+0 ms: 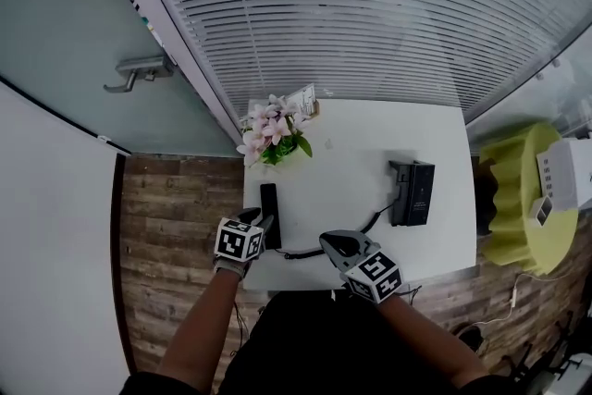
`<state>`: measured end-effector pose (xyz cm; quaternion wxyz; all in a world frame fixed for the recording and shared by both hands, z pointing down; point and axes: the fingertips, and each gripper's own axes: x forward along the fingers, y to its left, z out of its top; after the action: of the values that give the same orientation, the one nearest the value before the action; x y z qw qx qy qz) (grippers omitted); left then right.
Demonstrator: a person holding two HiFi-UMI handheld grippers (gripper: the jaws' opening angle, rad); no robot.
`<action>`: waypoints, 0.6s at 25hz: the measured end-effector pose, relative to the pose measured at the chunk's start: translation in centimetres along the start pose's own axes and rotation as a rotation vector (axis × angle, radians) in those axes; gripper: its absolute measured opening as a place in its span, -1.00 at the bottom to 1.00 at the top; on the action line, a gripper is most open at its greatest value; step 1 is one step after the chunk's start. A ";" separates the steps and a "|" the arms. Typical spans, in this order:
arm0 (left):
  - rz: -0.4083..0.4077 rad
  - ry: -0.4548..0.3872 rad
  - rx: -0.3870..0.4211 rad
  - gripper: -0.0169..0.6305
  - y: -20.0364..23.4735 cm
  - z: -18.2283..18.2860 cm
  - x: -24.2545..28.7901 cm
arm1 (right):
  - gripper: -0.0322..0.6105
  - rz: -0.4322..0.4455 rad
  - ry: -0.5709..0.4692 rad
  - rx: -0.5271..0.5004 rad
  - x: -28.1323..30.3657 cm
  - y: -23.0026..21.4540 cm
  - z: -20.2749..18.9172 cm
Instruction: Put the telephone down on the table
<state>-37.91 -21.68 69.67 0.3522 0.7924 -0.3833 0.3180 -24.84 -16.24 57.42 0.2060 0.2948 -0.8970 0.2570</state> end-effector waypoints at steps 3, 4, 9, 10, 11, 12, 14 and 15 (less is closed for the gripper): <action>-0.003 -0.079 0.046 -0.51 -2.6 1.7 -1.7 | -0.83 -0.012 -0.026 0.009 -2.1 -1.1 -0.1; -0.012 -0.104 0.054 -0.51 -3.6 2.2 -2.1 | -0.83 -0.017 -0.034 0.007 -2.9 -1.5 -0.3; -0.061 -0.240 0.089 -0.51 -9.7 4.7 -3.8 | -0.83 -0.057 -0.072 0.004 -6.8 -4.3 -1.4; -0.069 -0.264 0.105 -0.51 -11.1 5.1 -4.1 | -0.83 -0.073 -0.088 0.007 -7.6 -4.9 -1.4; -0.077 -0.286 0.125 -0.51 -12.5 5.6 -4.5 | -0.83 -0.095 -0.104 0.008 -8.6 -5.4 -1.4; -0.085 -0.310 0.144 -0.51 -14.0 6.1 -5.0 | -0.83 -0.116 -0.119 0.006 -9.5 -5.9 -1.3; -0.111 -0.364 0.169 -0.51 -17.3 7.0 -6.1 | -0.83 -0.134 -0.158 -0.006 -11.6 -6.3 -0.9; -0.129 -0.395 0.175 -0.51 -19.0 7.5 -6.7 | -0.83 -0.131 -0.180 -0.016 -12.7 -6.2 -0.5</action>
<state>-23.72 -16.43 54.38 0.2198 0.8897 -0.3641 0.1658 -11.38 -14.86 53.30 0.1431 0.3732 -0.8927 0.2084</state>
